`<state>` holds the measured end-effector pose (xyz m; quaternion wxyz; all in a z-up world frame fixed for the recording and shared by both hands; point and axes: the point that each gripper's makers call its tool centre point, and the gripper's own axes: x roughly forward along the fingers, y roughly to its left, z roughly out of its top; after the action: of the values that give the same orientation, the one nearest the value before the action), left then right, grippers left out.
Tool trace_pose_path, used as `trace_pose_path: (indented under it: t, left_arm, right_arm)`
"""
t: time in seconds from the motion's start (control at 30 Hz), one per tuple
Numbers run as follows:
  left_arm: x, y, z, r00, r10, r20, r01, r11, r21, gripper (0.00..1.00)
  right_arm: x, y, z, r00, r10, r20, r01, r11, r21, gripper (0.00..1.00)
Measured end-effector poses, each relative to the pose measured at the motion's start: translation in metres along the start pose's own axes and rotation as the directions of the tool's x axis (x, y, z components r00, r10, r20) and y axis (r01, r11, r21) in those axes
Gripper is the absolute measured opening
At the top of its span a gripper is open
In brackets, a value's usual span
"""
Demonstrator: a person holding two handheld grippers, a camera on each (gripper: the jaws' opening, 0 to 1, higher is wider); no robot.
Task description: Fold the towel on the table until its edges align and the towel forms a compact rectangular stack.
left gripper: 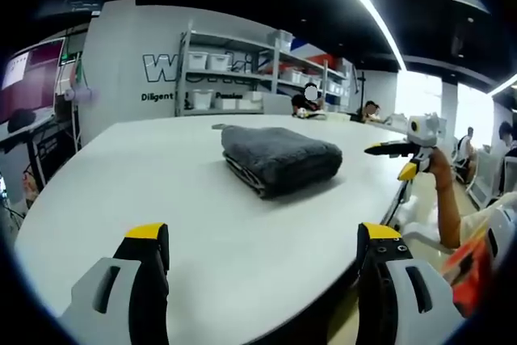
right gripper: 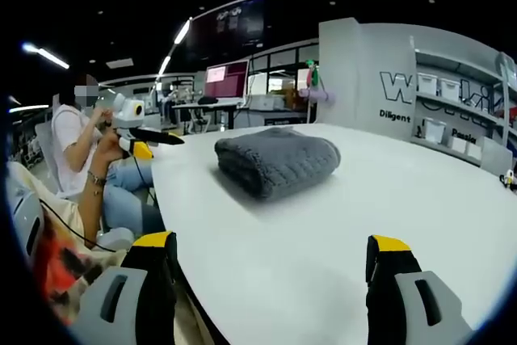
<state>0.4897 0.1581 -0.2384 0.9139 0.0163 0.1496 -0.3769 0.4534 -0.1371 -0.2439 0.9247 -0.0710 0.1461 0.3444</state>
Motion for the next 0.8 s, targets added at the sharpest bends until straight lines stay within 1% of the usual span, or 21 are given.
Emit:
trace_pose_path:
  t: [0.37,0.8]
  left_arm:
    - [-0.0029,-0.0001,0.0019,1.0,-0.004,0.009,0.004,1.0,-0.003,0.95]
    - [-0.0016,0.0026,-0.0019,1.0,-0.002,-0.009,0.002,1.0,-0.003,0.95]
  right_arm:
    - [-0.0013,0.0013,0.0005,1.0,0.003,-0.001,-0.003,1.0,0.001,0.99]
    - [0.0012,0.0036,-0.0022,1.0,0.01,-0.01,-0.01,1.0,0.005,0.99]
